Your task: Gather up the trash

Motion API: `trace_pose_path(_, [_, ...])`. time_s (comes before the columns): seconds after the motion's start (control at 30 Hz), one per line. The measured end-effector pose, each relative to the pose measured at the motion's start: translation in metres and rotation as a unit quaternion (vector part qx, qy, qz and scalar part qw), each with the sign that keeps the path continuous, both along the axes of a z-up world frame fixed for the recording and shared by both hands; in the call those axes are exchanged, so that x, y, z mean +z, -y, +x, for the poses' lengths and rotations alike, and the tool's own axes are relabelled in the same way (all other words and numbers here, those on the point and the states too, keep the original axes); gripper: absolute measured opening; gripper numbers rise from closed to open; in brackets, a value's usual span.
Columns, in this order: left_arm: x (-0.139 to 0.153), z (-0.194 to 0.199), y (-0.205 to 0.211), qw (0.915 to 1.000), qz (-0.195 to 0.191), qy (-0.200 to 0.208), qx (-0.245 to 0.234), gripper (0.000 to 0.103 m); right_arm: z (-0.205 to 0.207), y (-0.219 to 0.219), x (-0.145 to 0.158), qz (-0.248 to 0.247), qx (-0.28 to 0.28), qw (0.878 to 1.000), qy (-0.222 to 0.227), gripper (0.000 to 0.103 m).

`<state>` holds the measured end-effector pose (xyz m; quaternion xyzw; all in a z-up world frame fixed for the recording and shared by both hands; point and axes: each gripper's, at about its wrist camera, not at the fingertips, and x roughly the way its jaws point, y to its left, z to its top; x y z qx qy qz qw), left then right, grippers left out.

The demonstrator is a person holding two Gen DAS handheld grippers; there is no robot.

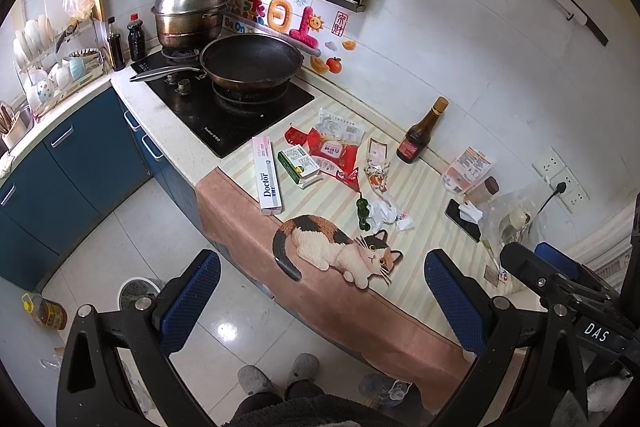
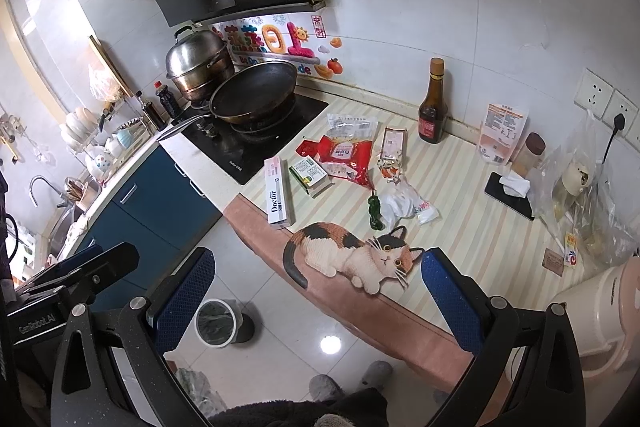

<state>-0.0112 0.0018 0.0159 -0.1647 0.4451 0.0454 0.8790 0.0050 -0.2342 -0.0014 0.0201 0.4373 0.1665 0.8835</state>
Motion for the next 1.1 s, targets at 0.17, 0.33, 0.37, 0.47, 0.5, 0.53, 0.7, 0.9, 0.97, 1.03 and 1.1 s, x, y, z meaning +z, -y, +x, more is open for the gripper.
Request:
trace_pose_path(0.17, [-0.001, -0.002, 0.002, 1.0000, 0.001, 0.001, -0.002, 0.103, 0.000, 0.000, 0.001, 0.001, -0.001, 1.000, 0.000, 0.103])
trace_pose_path(0.33, [-0.001, -0.002, 0.003, 1.0000, 0.000, 0.000, -0.002, 0.103, -0.001, 0.000, 0.001, 0.001, 0.000, 1.000, 0.000, 0.103])
trace_pose_path(0.37, [-0.001, -0.002, 0.003, 1.0000, 0.000, 0.000, -0.002, 0.103, -0.001, 0.000, 0.001, 0.001, 0.000, 1.000, 0.000, 0.103])
trace_pose_path(0.47, [-0.001, -0.003, 0.007, 1.0000, 0.001, 0.001, -0.003, 0.103, -0.001, 0.001, 0.001, 0.001, 0.000, 1.000, 0.000, 0.103])
trace_pose_path(0.5, [-0.001, -0.003, 0.007, 1.0000, 0.001, 0.001, -0.003, 0.103, -0.001, 0.001, 0.001, 0.001, 0.000, 1.000, 0.000, 0.103])
trace_pose_path(0.53, [-0.001, -0.004, 0.008, 1.0000, 0.001, 0.002, -0.004, 0.103, -0.001, 0.002, 0.001, 0.001, -0.001, 1.000, 0.001, 0.103])
trace_pose_path(0.7, [0.000, -0.007, 0.014, 1.0000, 0.001, 0.004, -0.006, 0.103, -0.002, 0.001, 0.002, 0.002, -0.001, 1.000, 0.001, 0.103])
trace_pose_path(0.9, [0.002, -0.010, 0.012, 1.0000, -0.004, 0.003, -0.006, 0.103, -0.006, 0.000, 0.003, 0.003, -0.003, 1.000, -0.002, 0.103])
trace_pose_path(0.97, [0.002, -0.010, 0.013, 1.0000, -0.004, 0.004, -0.007, 0.103, -0.006, 0.000, 0.002, 0.002, -0.003, 1.000, -0.001, 0.103])
trace_pose_path(1.03, [0.002, -0.011, 0.014, 1.0000, -0.003, 0.005, -0.008, 0.103, -0.007, 0.000, 0.003, 0.003, -0.003, 1.000, -0.001, 0.103])
trace_pose_path(1.1, [0.001, -0.012, 0.014, 0.9999, -0.004, 0.005, -0.009, 0.103, -0.007, 0.001, 0.002, 0.003, -0.004, 1.000, 0.000, 0.103])
